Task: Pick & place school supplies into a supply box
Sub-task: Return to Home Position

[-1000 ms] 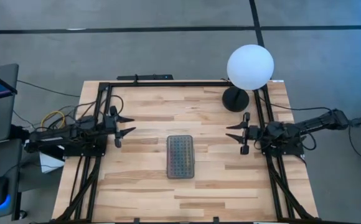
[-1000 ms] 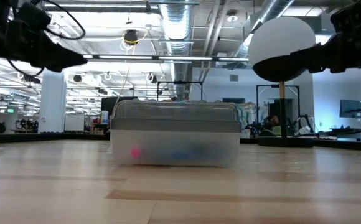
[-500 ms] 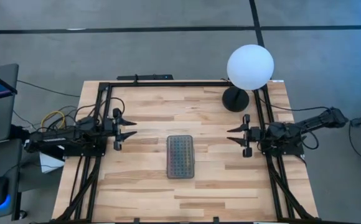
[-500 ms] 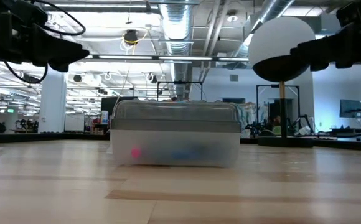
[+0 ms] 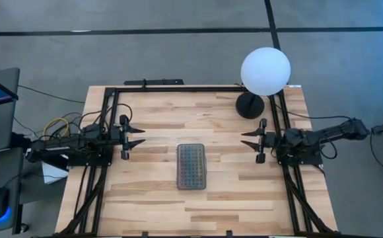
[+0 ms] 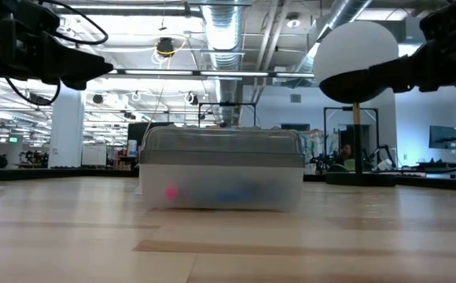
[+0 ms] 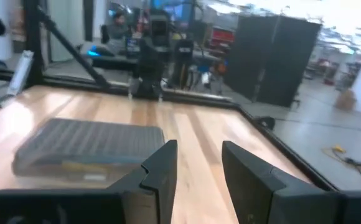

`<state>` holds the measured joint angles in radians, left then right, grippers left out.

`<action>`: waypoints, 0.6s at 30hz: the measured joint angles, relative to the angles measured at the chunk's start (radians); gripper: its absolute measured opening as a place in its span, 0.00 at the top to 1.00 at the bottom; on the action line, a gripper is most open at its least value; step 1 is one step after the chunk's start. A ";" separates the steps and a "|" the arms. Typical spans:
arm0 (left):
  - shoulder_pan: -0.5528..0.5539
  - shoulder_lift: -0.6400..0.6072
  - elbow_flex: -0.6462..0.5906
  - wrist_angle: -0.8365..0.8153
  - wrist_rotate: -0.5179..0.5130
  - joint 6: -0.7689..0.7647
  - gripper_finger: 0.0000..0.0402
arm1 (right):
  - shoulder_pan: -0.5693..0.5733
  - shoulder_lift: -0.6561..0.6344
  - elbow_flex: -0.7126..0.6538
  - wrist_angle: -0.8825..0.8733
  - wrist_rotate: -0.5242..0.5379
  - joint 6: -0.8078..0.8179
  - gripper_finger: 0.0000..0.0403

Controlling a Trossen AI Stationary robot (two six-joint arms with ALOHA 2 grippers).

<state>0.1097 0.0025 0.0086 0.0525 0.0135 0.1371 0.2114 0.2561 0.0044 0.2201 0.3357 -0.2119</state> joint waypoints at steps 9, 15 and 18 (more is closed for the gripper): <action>0.000 0.000 -0.001 -0.016 -0.001 -0.001 0.58 | -0.061 -0.154 0.000 -0.131 -0.125 -0.060 0.70; 0.000 0.002 -0.001 -0.016 -0.001 0.000 0.58 | -0.061 -0.254 0.000 -0.170 -0.129 -0.127 0.70; 0.000 0.002 -0.001 -0.016 -0.002 0.000 0.58 | -0.064 -0.254 0.000 -0.172 -0.128 -0.136 0.70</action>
<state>0.1097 0.0040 0.0071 0.0364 0.0117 0.1368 0.1475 0.0021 0.0044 0.0479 0.2073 -0.3480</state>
